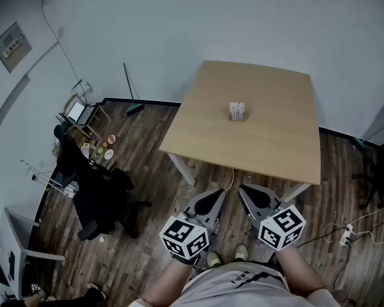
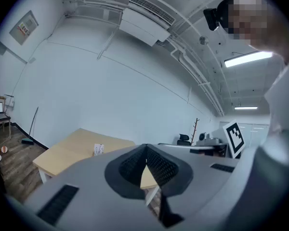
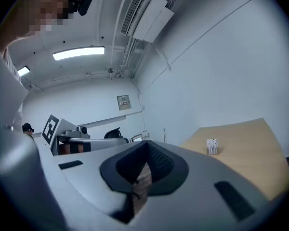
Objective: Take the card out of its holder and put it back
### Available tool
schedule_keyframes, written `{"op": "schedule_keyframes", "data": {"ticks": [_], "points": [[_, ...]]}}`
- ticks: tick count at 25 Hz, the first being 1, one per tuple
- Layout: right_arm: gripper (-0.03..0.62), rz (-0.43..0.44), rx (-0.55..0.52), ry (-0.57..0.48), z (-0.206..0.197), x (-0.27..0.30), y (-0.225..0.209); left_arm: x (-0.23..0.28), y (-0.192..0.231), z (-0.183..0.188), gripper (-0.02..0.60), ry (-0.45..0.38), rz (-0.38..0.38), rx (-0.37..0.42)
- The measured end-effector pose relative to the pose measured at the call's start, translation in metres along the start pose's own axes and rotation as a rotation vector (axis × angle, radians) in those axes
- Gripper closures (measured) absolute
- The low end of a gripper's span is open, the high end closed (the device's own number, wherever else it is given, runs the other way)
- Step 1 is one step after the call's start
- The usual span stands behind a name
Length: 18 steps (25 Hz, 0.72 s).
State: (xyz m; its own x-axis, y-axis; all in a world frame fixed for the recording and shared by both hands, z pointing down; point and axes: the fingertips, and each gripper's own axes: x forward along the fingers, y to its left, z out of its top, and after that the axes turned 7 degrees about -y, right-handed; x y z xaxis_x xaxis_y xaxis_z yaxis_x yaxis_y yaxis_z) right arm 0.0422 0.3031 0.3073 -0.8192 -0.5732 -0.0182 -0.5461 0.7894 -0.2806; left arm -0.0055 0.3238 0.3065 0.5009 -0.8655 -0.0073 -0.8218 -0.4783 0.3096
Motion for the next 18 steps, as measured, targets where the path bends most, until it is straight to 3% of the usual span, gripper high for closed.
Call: {"op": "schedule_keyframes", "data": {"ticks": [18], "points": [[0.583,0.022,0.059,-0.042,0.012,-0.019,-0.033,0.029,-0.013,-0.009,0.568,0.009,0.005,0.011]]}}
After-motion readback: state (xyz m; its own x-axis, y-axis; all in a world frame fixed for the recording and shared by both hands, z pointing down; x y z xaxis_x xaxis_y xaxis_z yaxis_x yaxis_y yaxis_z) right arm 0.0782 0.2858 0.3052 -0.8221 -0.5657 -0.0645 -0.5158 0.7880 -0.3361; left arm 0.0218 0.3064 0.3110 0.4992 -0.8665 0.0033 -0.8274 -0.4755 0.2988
